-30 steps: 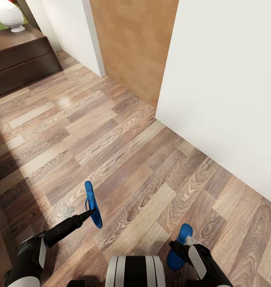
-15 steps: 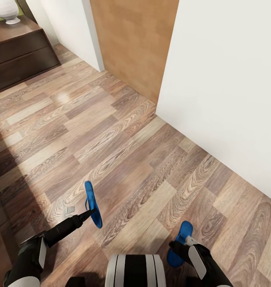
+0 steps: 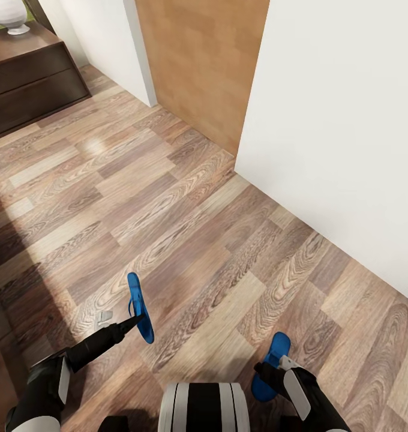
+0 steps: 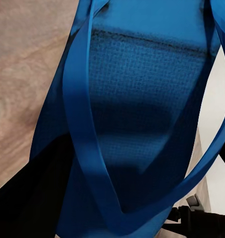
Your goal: In the bedroom, move the book from the bed onto either nightstand, and place the two sandals side by side next to the bed.
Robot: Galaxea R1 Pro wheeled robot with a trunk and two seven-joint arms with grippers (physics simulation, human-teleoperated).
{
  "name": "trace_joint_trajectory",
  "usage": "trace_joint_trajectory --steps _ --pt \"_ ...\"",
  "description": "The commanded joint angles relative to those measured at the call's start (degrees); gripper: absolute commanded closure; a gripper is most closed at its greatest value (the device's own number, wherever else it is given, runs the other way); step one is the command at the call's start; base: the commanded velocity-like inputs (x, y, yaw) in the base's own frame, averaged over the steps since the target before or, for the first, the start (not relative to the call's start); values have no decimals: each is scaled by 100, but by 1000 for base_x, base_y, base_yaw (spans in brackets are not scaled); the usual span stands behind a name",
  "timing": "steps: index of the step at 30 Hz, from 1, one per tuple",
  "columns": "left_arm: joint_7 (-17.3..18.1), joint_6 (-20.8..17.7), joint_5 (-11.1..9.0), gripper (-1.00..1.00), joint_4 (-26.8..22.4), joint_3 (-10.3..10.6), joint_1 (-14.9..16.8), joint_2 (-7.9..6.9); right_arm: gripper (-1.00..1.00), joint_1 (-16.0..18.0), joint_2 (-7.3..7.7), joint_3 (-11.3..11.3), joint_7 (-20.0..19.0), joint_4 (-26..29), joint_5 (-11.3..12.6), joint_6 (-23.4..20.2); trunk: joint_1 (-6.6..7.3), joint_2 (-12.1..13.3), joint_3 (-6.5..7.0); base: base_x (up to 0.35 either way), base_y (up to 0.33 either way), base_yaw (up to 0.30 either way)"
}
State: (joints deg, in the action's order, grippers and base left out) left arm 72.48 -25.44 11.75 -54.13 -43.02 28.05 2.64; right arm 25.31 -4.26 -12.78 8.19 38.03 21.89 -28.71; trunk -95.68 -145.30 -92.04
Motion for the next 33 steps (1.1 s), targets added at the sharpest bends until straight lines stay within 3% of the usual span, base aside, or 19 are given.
trace_joint_trajectory --steps 1,23,30,33 --pt "47 -58 55 100 -10 -31 8 8 -100 1 -5 -14 42 11 61 -24 1 -2 -3 0 0 0" --pt "47 -58 55 100 -10 -23 8 8 -100 0 -5 -14 42 11 61 -23 1 -2 -3 47 0 0" --pt "47 -58 55 100 -10 -22 8 8 -100 0 -3 -16 42 11 61 -23 -17 -11 -159 0 0 0" --pt "47 -58 55 100 -10 -22 8 8 -100 0 -4 -15 42 16 61 -22 -17 -11 -159 0 0 0"
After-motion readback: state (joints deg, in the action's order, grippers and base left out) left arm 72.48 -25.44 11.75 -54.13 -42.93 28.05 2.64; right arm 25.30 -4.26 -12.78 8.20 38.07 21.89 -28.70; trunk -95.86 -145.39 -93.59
